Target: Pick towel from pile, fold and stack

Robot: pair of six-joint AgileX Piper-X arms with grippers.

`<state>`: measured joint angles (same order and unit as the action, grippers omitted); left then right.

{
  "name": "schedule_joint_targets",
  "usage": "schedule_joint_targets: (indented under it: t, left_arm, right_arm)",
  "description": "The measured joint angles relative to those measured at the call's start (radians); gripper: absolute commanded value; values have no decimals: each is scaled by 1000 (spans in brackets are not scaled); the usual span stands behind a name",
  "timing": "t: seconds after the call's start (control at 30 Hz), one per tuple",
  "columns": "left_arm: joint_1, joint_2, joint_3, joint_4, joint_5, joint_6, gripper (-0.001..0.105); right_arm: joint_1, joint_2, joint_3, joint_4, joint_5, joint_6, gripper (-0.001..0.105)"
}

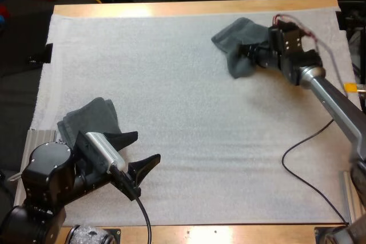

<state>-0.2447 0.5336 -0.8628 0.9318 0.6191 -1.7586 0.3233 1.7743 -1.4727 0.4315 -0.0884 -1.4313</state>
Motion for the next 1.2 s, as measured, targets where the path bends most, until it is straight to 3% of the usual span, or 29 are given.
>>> schedule_joint_targets:
  t: [0.2,0.3,0.67,0.93,1.1,1.2]
  left_arm:
    - [0,0,0,0,0,-3,68]
    - [0,0,0,0,0,-4,68]
    - [0,0,0,0,0,-7,68]
    - [0,0,0,0,0,-7,68]
    - [0,0,0,6,-7,-7,68]
    - [0,0,-1,47,-50,-7,68]
  right_arm:
    - [73,-146,-95,217,180,-330,2]
    - [93,-189,-144,291,212,-399,2]
    - [151,-320,-272,591,214,-416,2]
    - [323,-355,-272,762,212,-413,2]
    - [442,-355,-272,778,186,-348,2]
    - [511,-355,-272,778,148,-300,2]
